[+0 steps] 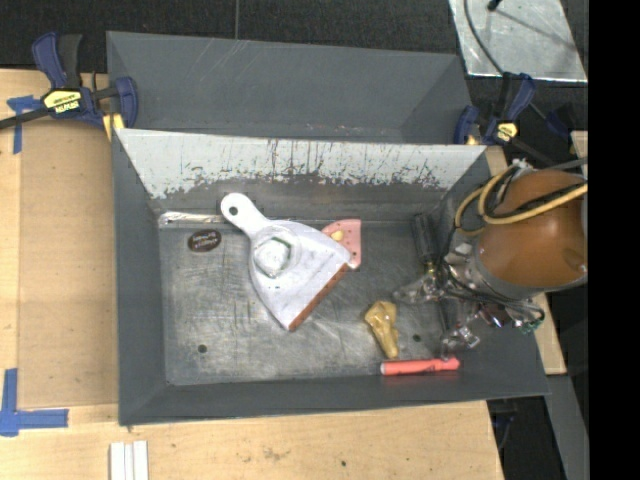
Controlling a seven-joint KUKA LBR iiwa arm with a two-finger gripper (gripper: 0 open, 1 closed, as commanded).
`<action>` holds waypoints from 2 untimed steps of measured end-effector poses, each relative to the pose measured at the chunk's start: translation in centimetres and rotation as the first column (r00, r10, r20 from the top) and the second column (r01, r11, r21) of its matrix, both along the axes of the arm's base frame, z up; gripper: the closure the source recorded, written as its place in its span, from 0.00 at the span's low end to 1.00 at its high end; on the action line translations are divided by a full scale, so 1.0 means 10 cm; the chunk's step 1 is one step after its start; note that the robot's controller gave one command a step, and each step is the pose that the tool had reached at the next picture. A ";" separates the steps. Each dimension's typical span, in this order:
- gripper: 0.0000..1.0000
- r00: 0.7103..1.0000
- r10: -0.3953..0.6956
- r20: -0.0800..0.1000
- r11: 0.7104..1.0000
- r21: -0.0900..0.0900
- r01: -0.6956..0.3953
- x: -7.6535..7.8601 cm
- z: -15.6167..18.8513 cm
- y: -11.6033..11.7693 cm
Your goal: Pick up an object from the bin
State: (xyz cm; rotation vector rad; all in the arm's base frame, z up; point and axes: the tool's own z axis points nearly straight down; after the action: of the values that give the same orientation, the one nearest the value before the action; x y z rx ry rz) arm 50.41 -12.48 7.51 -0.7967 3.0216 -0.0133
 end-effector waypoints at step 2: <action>0.00 0.996 0.093 -0.001 0.996 -0.004 -0.093 0.05 0.00 0.48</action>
Offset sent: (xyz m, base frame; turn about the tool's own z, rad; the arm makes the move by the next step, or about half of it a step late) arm -0.0056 0.0817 -0.0051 -0.1866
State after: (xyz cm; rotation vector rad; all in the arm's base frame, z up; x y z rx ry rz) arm 50.90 -7.64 7.47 -0.9368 2.9825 -0.0175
